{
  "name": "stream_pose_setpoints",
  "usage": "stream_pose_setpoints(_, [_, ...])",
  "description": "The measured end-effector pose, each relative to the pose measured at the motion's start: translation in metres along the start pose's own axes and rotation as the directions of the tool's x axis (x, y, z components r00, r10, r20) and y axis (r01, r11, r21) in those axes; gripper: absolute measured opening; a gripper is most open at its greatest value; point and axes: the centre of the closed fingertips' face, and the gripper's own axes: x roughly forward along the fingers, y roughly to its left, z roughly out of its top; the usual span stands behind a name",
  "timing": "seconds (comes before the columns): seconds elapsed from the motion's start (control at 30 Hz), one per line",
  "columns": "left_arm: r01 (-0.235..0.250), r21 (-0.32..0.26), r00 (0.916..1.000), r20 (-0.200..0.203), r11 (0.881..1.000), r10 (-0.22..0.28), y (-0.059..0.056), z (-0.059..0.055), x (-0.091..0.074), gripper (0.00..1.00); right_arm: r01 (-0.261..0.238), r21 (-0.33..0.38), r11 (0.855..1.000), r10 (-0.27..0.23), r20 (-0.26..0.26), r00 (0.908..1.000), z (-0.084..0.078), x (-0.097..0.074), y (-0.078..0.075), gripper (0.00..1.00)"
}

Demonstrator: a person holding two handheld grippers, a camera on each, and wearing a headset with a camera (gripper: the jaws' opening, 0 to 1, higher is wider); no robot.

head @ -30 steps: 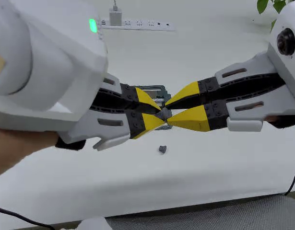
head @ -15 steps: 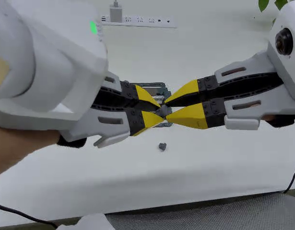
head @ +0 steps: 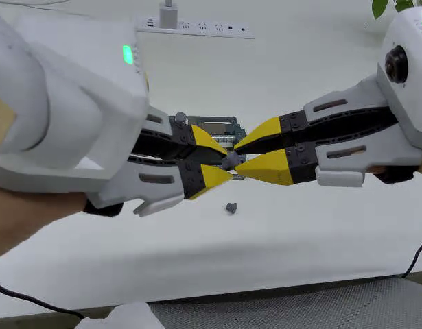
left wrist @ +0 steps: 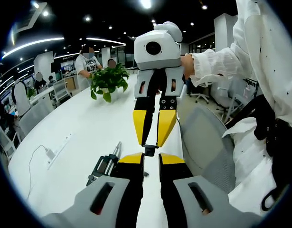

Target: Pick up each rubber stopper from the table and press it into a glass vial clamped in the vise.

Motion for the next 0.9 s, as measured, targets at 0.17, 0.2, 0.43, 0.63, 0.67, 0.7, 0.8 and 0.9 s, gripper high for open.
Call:
stream_pose_setpoints(0.17, [-0.006, -0.016, 0.9999, 0.010, 1.000, 0.006, 0.002, -0.002, -0.002, 0.11, -0.005, -0.002, 1.000, 0.005, -0.002, 1.0000, 0.001, 0.000, -0.001, 0.05])
stream_pose_setpoints(0.2, [-0.007, -0.016, 0.9999, 0.010, 1.000, 0.007, 0.003, -0.002, -0.002, 0.12, -0.005, -0.002, 1.000, 0.005, -0.003, 1.0000, 0.001, 0.000, -0.002, 0.05])
stream_pose_setpoints(0.43, [-0.012, -0.038, 0.9997, 0.019, 0.999, 0.013, 0.005, -0.009, -0.003, 0.21, 0.003, 0.002, 1.000, -0.003, -0.005, 1.0000, -0.001, -0.003, -0.008, 0.05])
stream_pose_setpoints(0.63, [-0.030, -0.058, 0.9990, 0.031, 0.998, 0.032, 0.007, -0.015, -0.005, 0.32, 0.011, 0.014, 1.000, -0.011, -0.005, 0.9999, 0.002, -0.001, -0.012, 0.05])
stream_pose_setpoints(0.67, [-0.032, -0.069, 0.9986, 0.040, 0.997, 0.035, 0.008, -0.015, -0.006, 0.34, 0.013, 0.014, 1.000, -0.013, -0.006, 0.9999, 0.002, 0.000, -0.012, 0.05])
stream_pose_setpoints(0.7, [-0.036, -0.076, 0.9982, 0.044, 0.996, 0.040, 0.008, -0.016, -0.006, 0.37, 0.014, 0.014, 1.000, -0.014, -0.007, 0.9999, 0.002, 0.000, -0.013, 0.05])
stream_pose_setpoints(0.8, [-0.051, -0.085, 0.9964, 0.064, 0.995, 0.057, 0.011, -0.017, -0.008, 0.46, 0.019, 0.016, 1.000, -0.019, -0.008, 0.9998, 0.005, 0.001, -0.015, 0.05])
stream_pose_setpoints(0.9, [-0.058, -0.092, 0.9952, 0.073, 0.994, 0.065, 0.012, -0.021, -0.009, 0.54, 0.025, 0.019, 1.000, -0.024, -0.009, 0.9997, 0.006, 0.002, -0.018, 0.05])
